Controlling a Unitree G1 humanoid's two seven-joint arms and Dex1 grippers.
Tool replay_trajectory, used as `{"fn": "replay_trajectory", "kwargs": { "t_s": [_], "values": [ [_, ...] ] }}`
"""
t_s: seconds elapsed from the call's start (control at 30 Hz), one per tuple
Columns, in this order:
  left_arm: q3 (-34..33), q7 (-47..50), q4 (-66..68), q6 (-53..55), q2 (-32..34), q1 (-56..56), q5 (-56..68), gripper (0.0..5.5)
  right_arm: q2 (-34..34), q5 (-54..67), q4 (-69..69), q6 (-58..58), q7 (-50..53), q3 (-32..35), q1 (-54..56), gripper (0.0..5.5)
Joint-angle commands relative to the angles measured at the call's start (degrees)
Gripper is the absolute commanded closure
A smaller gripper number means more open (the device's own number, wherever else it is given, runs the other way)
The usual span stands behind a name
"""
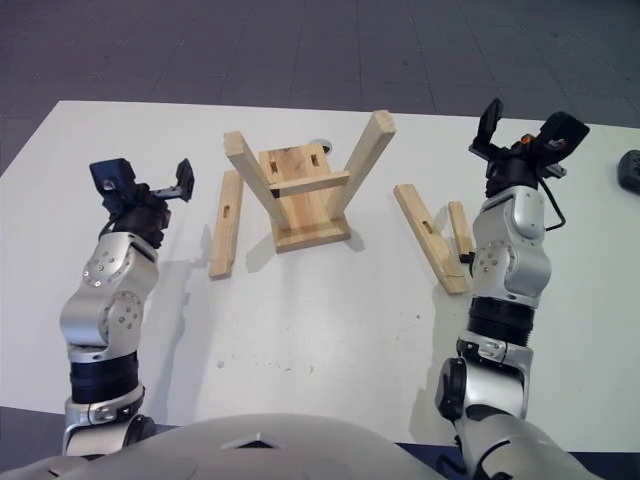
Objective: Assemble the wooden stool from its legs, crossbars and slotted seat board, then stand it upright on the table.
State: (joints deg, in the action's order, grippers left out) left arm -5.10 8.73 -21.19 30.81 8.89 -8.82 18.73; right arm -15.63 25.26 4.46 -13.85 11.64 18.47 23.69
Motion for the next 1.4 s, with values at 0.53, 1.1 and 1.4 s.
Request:
{"fn": "replay_trajectory", "kwargs": {
  "t_s": [0.53,1.1,1.4],
  "values": [
    [0.9,-3.1,-3.3,3.4,-2.9,-1.7,-1.8,0.10,5.9,5.6,-27.8,-23.0,-11.1,-16.7,-10.1,0.12],
    [-6.1,-4.9,1.9,1.0,-0.1,-7.5,-3.6,0.10,5.7,-4.2,-22.5,-20.2,-9.0,-13.1,-5.8,0.12],
    [-17.6,-4.9,10.4,-4.6,9.7,-12.6,-5.6,0.10,4.0,13.6,-34.7,-31.1,-24.3,-15.6,-8.7,0.12]
  ]
}}
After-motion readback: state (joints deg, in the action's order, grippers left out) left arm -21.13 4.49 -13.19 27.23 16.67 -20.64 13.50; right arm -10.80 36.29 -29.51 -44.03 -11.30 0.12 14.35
